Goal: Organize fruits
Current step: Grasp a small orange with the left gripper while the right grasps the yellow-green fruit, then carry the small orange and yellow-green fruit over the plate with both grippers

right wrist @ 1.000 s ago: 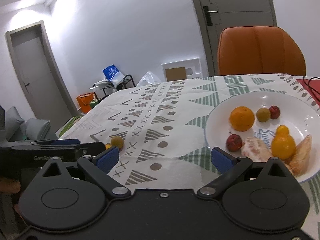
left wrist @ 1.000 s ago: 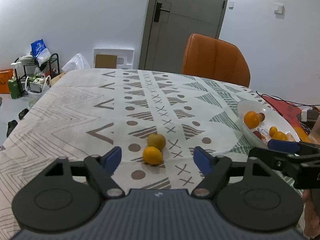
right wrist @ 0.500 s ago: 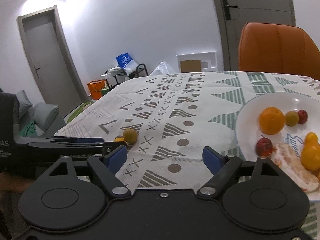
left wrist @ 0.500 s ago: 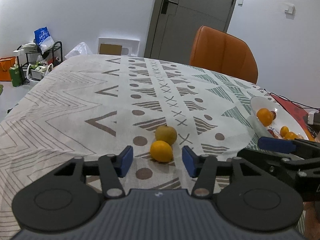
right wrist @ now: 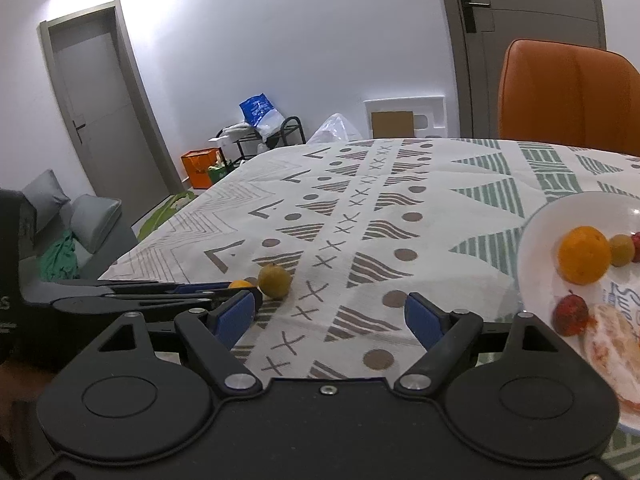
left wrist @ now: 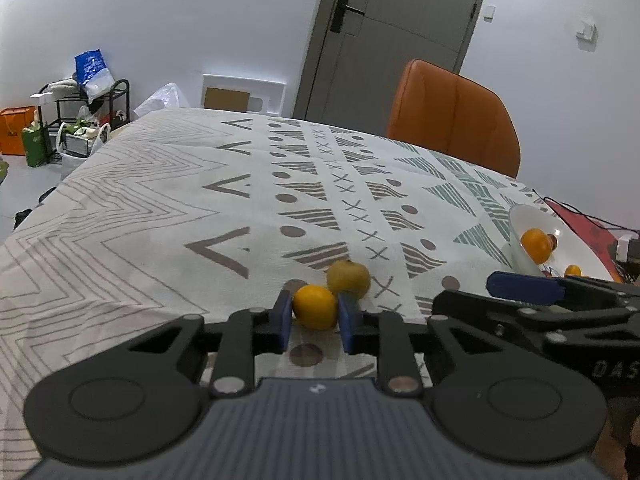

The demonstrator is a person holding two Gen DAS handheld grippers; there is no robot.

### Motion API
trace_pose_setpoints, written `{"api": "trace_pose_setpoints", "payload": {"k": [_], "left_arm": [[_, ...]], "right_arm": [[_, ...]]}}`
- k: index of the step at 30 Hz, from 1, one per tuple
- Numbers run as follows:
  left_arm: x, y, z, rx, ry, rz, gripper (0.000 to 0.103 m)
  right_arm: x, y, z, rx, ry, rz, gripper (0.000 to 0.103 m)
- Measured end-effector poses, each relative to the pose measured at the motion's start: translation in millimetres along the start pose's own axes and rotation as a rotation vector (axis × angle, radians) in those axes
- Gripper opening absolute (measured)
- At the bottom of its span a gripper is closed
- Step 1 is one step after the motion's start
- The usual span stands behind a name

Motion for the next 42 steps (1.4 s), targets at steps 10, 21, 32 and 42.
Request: {"api": "trace_pose_setpoints", "payload": {"k": [10,21,32,42], "left_arm": [[-4.7,-5.6,-23.2,-0.034,-0.044,0.017,0.023],[-5.2,-13.6,-43.3,-0.060,-0.064,0.028,0.023],[-7.2,-16.6,-40.8,-0.053,-0.062,0.036,0.023],[-12.5,-16.5,-5.9,-0.003,-0.018,0.048,0.023]], "right_arm": [[-4.4,21.5,-15.7,-0.012,-0.031,-0.021,0.070],[-9.6,46.0,-34.4,-0.020,-0.080,-0.052,0.052],[-6.7,54.9,-40.1,-0.038,-0.097,-0.078,0.023],[-10.8,18.1,-14.7,0.022,-0.053,-0.014,0.023]]}}
Point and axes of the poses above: each gripper's, at about its wrist camera, not at the fingertips, and y roughly the way its jaws point, z to its right, x to its underside, the point moved 8 cm from there along y, roughly the way its jaws point, and after that the axes turned 5 degrees about -x, right-handed, at the moved point
